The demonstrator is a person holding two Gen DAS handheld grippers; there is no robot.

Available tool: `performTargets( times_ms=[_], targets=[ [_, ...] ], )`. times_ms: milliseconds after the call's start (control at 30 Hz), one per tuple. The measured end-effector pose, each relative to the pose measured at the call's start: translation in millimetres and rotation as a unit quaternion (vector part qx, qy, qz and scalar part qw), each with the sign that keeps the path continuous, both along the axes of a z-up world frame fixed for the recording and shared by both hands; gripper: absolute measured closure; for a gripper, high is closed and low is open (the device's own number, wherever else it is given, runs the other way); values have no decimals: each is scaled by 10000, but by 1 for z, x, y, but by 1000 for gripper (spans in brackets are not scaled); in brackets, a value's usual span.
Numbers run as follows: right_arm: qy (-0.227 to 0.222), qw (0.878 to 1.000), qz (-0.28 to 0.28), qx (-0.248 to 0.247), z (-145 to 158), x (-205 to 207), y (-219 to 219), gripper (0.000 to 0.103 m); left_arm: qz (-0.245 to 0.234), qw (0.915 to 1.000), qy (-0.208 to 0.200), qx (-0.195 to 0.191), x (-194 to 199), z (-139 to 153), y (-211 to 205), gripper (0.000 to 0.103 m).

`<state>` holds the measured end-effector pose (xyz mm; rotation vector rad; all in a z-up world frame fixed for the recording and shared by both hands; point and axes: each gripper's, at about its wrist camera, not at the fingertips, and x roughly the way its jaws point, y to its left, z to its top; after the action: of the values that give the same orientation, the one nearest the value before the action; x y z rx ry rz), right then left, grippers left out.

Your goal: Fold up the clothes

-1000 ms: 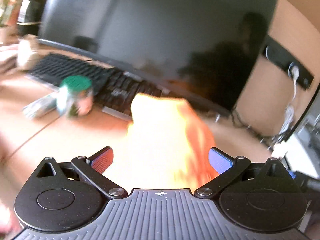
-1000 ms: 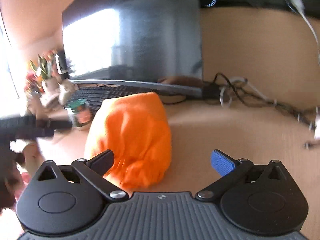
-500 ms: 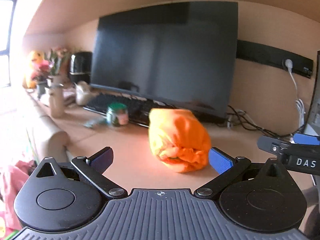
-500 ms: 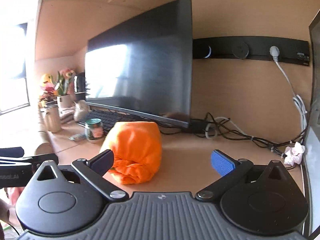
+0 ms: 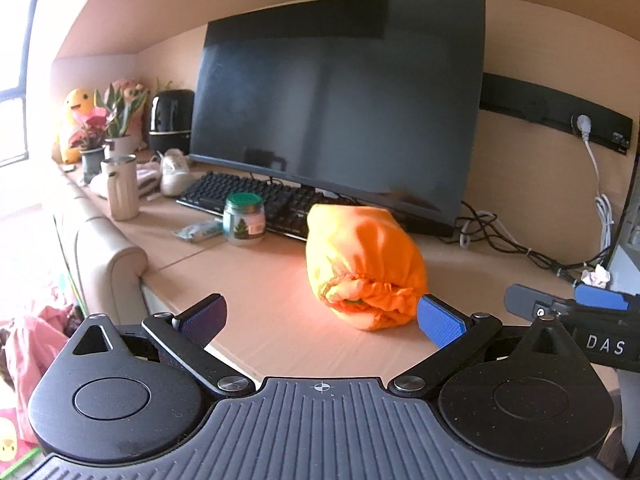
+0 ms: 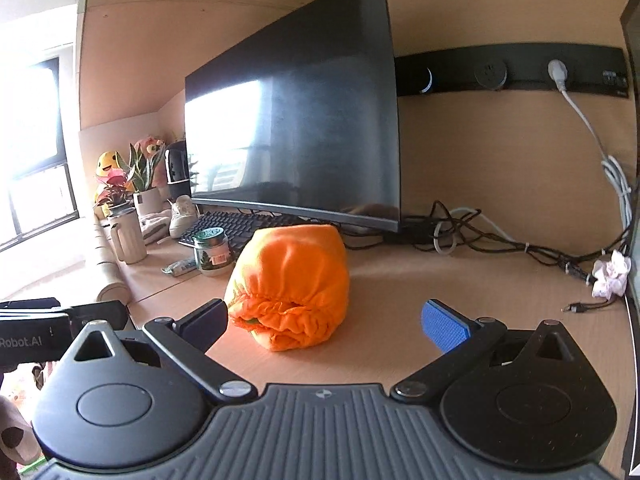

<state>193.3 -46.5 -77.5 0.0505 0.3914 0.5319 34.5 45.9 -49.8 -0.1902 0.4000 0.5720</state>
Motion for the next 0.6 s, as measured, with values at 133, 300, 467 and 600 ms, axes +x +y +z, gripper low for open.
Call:
performTargets(
  times_ms=[133,300,467,600],
  targets=[
    [17,10000,-94,-4,-1,0,-2,0,-96,9999,46,-98,4,-3,0,0],
    [23,9999,-144,-36,-3,1,-3,0,-155,9998,99,-109,6,-5,-2,0],
    [22,9999,-55,-126,-5,0,1,0,-128,9995,169,-245,7,-9,1,0],
    [24,9999,-25,-170,-6,-1,4,0,-87,9994,184,-286,6,-10,3,0]
  ],
)
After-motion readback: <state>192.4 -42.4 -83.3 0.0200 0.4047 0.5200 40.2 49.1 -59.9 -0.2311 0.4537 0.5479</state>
